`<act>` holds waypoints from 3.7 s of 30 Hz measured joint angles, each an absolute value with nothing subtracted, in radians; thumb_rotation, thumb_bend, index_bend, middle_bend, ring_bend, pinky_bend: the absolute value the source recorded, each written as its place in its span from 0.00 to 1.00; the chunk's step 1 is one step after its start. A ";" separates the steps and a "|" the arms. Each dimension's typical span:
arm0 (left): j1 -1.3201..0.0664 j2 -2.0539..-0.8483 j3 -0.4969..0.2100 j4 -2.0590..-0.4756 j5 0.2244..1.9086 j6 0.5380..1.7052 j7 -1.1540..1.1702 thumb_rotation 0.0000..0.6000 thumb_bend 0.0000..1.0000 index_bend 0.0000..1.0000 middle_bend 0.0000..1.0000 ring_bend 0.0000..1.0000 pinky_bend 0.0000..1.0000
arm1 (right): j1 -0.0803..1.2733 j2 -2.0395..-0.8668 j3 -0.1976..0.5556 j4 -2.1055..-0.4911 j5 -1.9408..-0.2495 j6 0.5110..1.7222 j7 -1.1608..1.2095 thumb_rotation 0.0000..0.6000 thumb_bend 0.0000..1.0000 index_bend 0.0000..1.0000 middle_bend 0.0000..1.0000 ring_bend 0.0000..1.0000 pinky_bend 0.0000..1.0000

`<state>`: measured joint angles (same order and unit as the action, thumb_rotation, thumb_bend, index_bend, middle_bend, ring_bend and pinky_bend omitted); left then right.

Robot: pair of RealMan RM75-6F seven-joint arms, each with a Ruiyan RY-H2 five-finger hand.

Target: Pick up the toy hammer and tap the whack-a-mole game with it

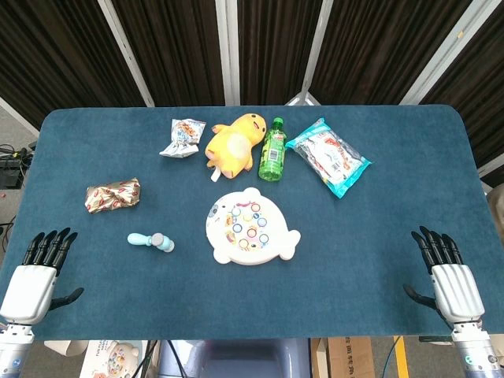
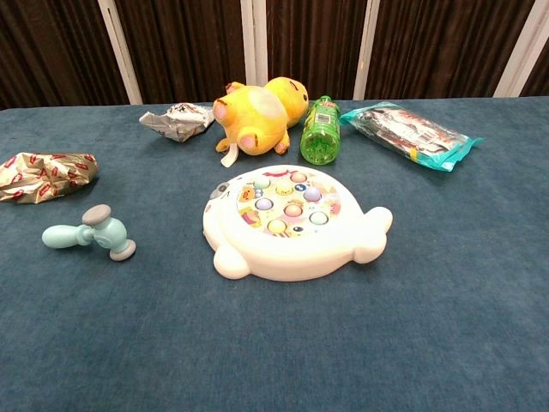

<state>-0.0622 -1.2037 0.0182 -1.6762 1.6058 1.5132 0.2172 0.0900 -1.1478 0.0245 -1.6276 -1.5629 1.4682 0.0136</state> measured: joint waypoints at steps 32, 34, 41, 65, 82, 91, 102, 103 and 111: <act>-0.150 -1.150 -0.024 -1.761 1.560 1.385 0.270 1.00 0.10 0.03 0.00 0.00 0.01 | 0.093 -1.146 0.024 -1.634 -1.553 1.453 0.010 1.00 0.22 0.00 0.00 0.00 0.00; -0.175 -1.142 -0.035 -1.777 1.543 1.345 0.285 1.00 0.13 0.12 0.00 0.00 0.03 | 0.093 -1.146 0.023 -1.636 -1.552 1.450 0.009 1.00 0.22 0.00 0.00 0.00 0.00; -0.313 -1.153 -0.114 -1.812 1.366 1.166 0.395 1.00 0.20 0.31 0.06 0.00 0.07 | 0.094 -1.141 0.026 -1.643 -1.537 1.441 0.018 1.00 0.22 0.00 0.00 0.00 0.00; -0.507 -1.390 -0.131 -1.676 1.075 1.047 0.629 1.00 0.32 0.46 0.11 0.00 0.07 | 0.092 -1.129 0.028 -1.650 -1.521 1.432 0.041 1.00 0.22 0.00 0.00 0.00 0.00; -0.546 -1.443 -0.111 -1.635 1.032 1.062 0.637 1.00 0.36 0.46 0.12 0.00 0.07 | 0.091 -1.127 0.028 -1.649 -1.519 1.429 0.048 1.00 0.22 0.00 0.00 0.00 0.00; -0.560 -1.463 -0.101 -1.626 1.023 1.066 0.644 1.00 0.36 0.46 0.12 0.00 0.07 | 0.090 -1.127 0.028 -1.648 -1.519 1.430 0.048 1.00 0.22 0.00 0.00 0.00 0.00; -0.576 -1.486 -0.091 -1.613 0.999 1.069 0.663 1.00 0.36 0.46 0.13 0.00 0.07 | 0.090 -1.125 0.028 -1.646 -1.518 1.428 0.055 1.00 0.22 0.00 0.00 0.00 0.00; -0.577 -1.488 -0.090 -1.612 0.997 1.070 0.664 1.00 0.36 0.46 0.13 0.00 0.07 | 0.090 -1.125 0.028 -1.646 -1.518 1.428 0.055 1.00 0.22 0.00 0.00 0.00 0.00; -0.582 -1.502 -0.084 -1.599 0.982 1.074 0.666 1.00 0.36 0.47 0.14 0.00 0.07 | 0.089 -1.124 0.028 -1.647 -1.517 1.428 0.058 1.00 0.22 0.00 0.00 0.00 0.00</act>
<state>-0.5816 -1.5021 -0.0843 -1.5986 0.9820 1.0740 0.6659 0.0892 -1.1239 0.0276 -1.6474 -1.5172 1.4277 0.0583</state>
